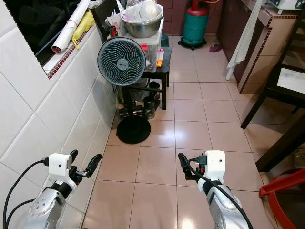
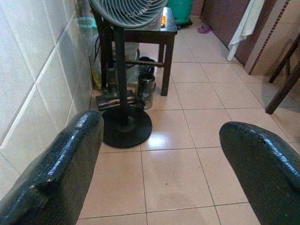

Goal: Setting the table

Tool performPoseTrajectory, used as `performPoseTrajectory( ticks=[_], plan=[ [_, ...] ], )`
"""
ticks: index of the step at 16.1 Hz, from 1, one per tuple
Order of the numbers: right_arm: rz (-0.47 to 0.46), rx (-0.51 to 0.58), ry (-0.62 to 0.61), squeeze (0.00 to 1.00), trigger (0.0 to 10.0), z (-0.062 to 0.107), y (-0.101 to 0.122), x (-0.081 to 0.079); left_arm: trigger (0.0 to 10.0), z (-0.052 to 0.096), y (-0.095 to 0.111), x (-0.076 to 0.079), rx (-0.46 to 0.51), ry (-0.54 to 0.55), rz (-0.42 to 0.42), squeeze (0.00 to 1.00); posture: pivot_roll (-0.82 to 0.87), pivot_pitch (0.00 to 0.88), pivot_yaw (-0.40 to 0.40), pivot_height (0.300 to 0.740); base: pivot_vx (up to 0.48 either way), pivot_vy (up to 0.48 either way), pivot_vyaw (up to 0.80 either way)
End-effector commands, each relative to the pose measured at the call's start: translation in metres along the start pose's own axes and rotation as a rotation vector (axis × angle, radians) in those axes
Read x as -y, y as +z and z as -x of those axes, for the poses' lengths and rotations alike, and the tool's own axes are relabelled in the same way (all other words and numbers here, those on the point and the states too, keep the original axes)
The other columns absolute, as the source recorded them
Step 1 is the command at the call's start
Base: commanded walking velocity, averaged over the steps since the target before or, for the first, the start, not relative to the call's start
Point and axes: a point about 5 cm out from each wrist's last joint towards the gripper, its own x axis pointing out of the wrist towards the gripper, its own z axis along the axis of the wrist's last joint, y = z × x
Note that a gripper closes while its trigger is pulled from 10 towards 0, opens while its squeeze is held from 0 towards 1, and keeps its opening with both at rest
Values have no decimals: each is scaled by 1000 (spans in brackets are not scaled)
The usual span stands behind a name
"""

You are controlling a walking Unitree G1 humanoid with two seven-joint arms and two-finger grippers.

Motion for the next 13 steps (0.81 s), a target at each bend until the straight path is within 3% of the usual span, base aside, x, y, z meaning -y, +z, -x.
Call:
performPoseTrajectory(
  ticks=[1,3,4,7,11,13],
  plan=[
    [-12,76,-176,0,10000,-8,28,-5,10000,-29,35,17,51,107,48,0,-56,0,33,740,0,0,0],
    [23,44,-66,0,10000,-7,11,-33,10000,-34,28,15,47,89,-22,0,-78,0,10,740,0,0,0],
    [47,56,-52,0,10000,-7,8,-36,10000,-33,23,14,37,94,-24,0,-79,0,12,740,0,0,0],
    [59,48,-103,0,10000,-9,7,-18,10000,-35,20,18,42,97,-24,0,-60,0,-4,740,0,0,0],
    [100,46,-87,0,10000,-12,10,-26,10000,-36,27,9,60,123,-57,0,-46,0,5,740,0,0,0],
    [145,70,-102,0,10000,-15,19,-19,10000,-37,37,11,90,134,-9,0,-34,0,23,740,0,0,0]
  ],
)
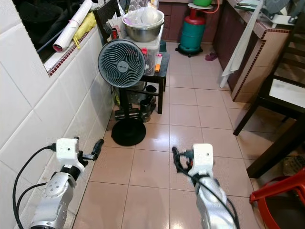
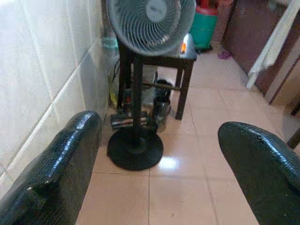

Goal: Setting the table

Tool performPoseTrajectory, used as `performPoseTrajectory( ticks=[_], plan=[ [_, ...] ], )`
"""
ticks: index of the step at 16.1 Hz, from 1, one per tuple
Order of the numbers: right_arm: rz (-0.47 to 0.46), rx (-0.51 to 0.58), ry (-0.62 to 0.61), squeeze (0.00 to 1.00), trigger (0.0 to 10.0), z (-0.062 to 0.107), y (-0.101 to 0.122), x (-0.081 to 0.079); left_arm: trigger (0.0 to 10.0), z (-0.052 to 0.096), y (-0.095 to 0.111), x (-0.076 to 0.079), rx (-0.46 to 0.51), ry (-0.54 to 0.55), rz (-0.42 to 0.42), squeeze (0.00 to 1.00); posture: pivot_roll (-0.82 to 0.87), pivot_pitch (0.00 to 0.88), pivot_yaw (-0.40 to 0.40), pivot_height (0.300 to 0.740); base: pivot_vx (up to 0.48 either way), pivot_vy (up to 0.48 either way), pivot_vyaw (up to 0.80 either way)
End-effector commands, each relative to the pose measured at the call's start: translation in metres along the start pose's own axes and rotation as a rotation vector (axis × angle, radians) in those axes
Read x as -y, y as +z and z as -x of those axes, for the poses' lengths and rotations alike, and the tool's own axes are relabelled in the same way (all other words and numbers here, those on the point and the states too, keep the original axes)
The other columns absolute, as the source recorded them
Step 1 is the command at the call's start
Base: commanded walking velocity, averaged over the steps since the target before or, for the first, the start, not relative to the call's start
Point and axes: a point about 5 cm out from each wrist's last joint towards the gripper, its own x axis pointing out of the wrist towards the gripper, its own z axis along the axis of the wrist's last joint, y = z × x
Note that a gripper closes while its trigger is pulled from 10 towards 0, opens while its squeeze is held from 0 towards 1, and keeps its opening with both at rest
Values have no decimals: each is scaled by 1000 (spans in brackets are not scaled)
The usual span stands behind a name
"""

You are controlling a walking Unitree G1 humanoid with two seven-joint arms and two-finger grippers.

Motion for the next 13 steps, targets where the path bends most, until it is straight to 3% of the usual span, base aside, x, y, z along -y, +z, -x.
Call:
performPoseTrajectory(
  ticks=[1,2,4,5,7,9,13],
  plan=[
    [-12,4,-17,0,10000,1,-4,7,10000,1,5,-2,24,1,-13,0,-27,0,28,740,0,0,0],
    [-81,8,11,0,10000,-1,-5,8,10000,-1,3,-2,19,1,-17,0,-24,0,30,740,0,0,0],
    [46,51,-18,0,10000,-2,6,12,10000,2,7,0,40,14,11,0,-29,0,33,740,0,0,0],
    [54,77,27,0,10000,-3,14,11,10000,1,11,7,46,-10,23,0,-37,0,20,740,0,0,0],
    [16,77,0,0,10000,-8,19,14,10000,-2,12,19,63,-33,33,0,-41,0,-9,740,0,0,0],
    [1,145,-16,0,10000,-8,35,16,10000,3,14,13,60,3,10,0,-59,0,-2,740,0,0,0],
    [-16,164,-52,0,10000,6,36,22,10000,20,11,-4,5,0,-24,0,-61,0,14,740,0,0,0]
  ],
)
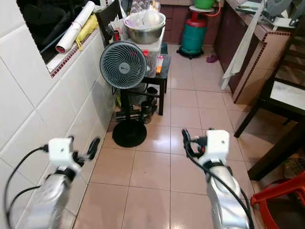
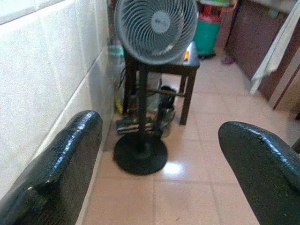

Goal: Setting the table

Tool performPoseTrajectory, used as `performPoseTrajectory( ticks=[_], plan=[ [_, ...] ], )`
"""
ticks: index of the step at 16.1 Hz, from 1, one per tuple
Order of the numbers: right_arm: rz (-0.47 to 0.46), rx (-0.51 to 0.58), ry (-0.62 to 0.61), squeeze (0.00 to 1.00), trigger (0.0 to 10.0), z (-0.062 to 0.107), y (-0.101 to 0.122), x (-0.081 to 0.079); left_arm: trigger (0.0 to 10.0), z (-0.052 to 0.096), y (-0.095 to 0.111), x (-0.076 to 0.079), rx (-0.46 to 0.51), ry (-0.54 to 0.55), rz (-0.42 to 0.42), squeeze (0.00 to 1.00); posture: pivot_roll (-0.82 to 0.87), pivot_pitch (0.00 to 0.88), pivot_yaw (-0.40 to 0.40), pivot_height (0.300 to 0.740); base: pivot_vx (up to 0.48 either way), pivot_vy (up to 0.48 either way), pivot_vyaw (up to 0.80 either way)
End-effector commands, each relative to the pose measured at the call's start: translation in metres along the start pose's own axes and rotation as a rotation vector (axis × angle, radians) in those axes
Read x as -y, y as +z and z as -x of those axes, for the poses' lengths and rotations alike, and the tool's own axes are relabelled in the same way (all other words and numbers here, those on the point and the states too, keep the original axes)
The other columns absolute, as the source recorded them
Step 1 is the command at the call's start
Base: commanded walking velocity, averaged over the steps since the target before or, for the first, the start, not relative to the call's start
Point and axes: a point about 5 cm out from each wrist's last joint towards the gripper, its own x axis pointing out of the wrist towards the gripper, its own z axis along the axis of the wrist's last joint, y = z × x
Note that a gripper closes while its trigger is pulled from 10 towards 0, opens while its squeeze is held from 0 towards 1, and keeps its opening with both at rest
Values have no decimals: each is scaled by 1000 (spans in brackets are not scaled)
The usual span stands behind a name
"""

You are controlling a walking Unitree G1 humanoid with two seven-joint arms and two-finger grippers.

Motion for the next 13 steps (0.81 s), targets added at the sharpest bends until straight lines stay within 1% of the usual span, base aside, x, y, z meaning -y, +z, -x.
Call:
performPoseTrajectory(
  ticks=[1,2,3,4,5,6,7,8,10,11,12,13],
  plan=[
    [0,-6,-19,0,10000,8,0,4,10000,3,3,-3,-2,-31,-23,0,-53,0,14,740,0,0,0],
    [1,-25,-26,0,10000,16,-4,8,10000,8,3,-5,-15,-34,-18,0,-51,0,22,740,0,0,0],
    [57,-35,-16,0,10000,22,-5,8,10000,14,3,-5,-19,-46,-24,0,-59,0,31,740,0,0,0],
    [83,-35,-5,0,10000,24,-6,7,10000,16,2,-5,-24,-46,-24,0,-61,0,30,740,0,0,0],
    [50,-25,17,0,10000,26,-5,3,10000,21,-2,-5,-45,-38,-13,0,-58,7,25,740,0,0,0],
    [28,-21,10,0,10000,26,-4,2,10000,23,-4,-3,-52,-42,-25,0,-55,7,26,740,0,0,0],
    [28,-38,26,0,10000,25,-4,-2,10000,24,-4,-3,-52,-31,-22,0,-53,0,30,740,0,0,0],
    [1,-47,37,0,10000,24,-5,-3,10000,24,-4,-6,-56,-7,-28,0,-53,0,30,740,0,0,0],
    [8,-41,7,0,10000,25,-5,-1,10000,24,0,-10,-51,8,-57,0,-23,0,30,740,0,0,0],
    [15,-41,2,0,10000,23,-5,-3,10000,23,5,-9,-38,-4,-39,0,-29,0,35,740,0,0,0],
    [22,-28,5,0,10000,23,-3,-5,10000,23,5,-8,-36,-16,-37,0,-40,0,40,740,0,0,0],
    [4,-42,-8,0,10000,24,-4,-5,10000,22,4,-7,-35,-25,-37,0,-48,0,45,740,0,0,0]
  ],
)
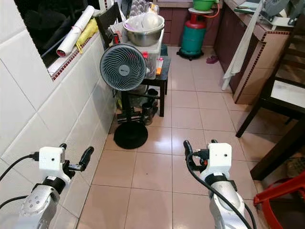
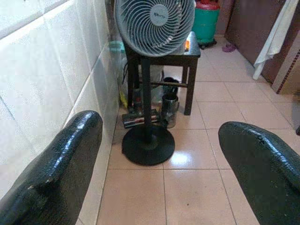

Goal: Setting the table

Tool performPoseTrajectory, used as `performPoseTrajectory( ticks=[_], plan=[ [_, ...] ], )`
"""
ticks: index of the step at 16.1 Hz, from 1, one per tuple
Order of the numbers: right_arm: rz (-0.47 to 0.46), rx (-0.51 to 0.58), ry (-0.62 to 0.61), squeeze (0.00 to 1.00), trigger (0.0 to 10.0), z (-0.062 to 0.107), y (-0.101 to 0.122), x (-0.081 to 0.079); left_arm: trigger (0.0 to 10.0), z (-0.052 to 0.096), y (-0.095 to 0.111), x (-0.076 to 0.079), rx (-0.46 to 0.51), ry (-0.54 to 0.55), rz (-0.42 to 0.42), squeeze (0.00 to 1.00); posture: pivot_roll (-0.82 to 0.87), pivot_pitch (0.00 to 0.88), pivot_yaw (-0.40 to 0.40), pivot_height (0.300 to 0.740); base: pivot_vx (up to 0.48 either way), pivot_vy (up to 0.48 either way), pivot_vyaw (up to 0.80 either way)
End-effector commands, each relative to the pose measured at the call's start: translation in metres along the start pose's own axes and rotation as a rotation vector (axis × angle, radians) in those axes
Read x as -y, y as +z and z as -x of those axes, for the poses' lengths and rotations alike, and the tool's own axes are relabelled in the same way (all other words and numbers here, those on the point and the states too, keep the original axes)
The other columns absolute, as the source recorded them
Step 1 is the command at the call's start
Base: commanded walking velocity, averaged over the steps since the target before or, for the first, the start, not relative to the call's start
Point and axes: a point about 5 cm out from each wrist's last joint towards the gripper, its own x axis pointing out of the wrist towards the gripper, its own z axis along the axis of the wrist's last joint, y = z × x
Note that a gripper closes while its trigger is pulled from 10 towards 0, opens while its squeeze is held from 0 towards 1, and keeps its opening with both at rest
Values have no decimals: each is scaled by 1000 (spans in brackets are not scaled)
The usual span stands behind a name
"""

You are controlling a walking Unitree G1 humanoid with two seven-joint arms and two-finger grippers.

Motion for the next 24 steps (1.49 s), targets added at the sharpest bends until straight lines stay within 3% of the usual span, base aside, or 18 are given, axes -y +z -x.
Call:
performPoseTrajectory(
  ticks=[1,6,10,16,24],
  plan=[
    [0,9,-8,0,10000,1,6,-2,10000,-4,1,2,0,-28,4,0,-70,1,55,740,0,0,-781],
    [6,7,-24,0,10000,2,6,1,10000,-14,12,15,29,-104,87,0,-72,21,67,740,0,0,-800],
    [7,4,3,0,10000,0,8,-4,10000,-9,11,15,30,-107,96,0,-68,28,56,740,0,0,-800],
    [12,12,12,0,10000,-5,11,-4,10000,-14,11,21,30,-138,114,0,-79,25,63,740,0,0,-800],
    [9,21,4,0,10000,-7,12,-5,10000,-20,15,23,43,-163,110,0,-82,16,70,740,270,0,-800]
  ],
)
